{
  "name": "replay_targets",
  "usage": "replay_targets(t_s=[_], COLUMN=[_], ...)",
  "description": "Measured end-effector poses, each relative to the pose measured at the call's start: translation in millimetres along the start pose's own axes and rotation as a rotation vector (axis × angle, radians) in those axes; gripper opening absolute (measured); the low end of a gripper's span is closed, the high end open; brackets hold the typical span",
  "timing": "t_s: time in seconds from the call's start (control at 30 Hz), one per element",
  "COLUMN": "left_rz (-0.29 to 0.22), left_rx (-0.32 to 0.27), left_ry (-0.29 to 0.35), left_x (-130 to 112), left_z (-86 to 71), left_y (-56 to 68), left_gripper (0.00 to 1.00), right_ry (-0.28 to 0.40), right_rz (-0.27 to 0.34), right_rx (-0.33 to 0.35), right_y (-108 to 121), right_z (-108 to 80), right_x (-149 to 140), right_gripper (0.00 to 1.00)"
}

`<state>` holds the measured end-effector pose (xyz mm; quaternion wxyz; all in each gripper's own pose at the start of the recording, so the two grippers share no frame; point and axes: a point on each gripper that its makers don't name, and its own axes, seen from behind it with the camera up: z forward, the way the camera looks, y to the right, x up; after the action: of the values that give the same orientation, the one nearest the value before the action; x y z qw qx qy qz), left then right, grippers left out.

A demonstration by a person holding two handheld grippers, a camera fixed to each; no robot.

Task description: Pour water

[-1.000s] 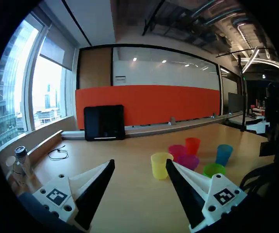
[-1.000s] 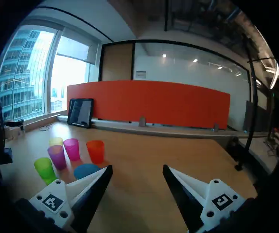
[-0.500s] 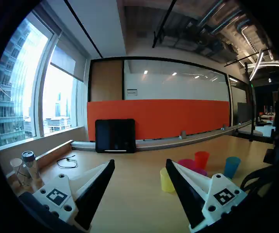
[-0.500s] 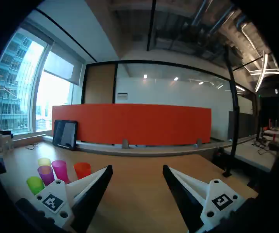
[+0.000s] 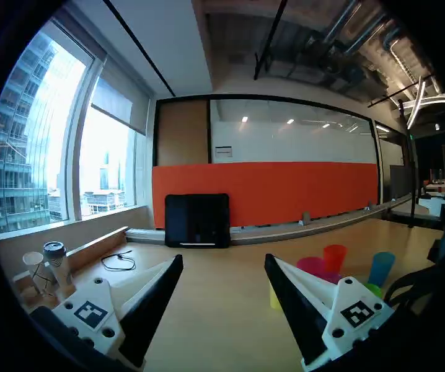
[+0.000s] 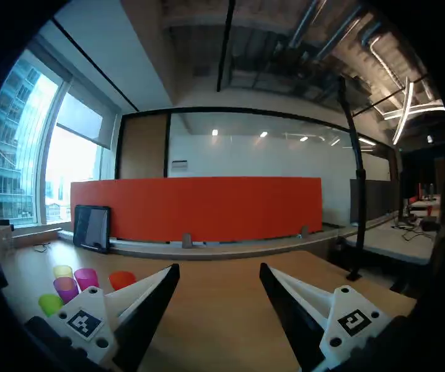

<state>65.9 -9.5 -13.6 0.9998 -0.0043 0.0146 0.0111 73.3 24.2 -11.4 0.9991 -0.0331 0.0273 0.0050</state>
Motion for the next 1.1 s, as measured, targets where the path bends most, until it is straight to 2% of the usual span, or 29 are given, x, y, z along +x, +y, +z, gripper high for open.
replay_targets(t_s=[0.2,0.6,1.1], left_rz=[0.006,0.034,-0.008], left_rx=[0.019,0.034,0.024], left_ry=[0.009,0.005,0.000], left_x=[-1.8,-17.0,-43.0], left_z=[2.1,4.8,7.0], left_y=[-3.0,4.3,10.0], left_gripper=[0.98,0.98,0.98], right_ry=[0.004,0.009,0.010], right_rz=[-0.009,-0.019,-0.034], right_rx=[-0.015,-0.024,-0.031], right_y=[1.9,-3.2,-6.9], right_z=[-2.0,-1.4,-0.7], right_x=[0.1,6.3,14.3], right_gripper=[1.00,1.00,1.00])
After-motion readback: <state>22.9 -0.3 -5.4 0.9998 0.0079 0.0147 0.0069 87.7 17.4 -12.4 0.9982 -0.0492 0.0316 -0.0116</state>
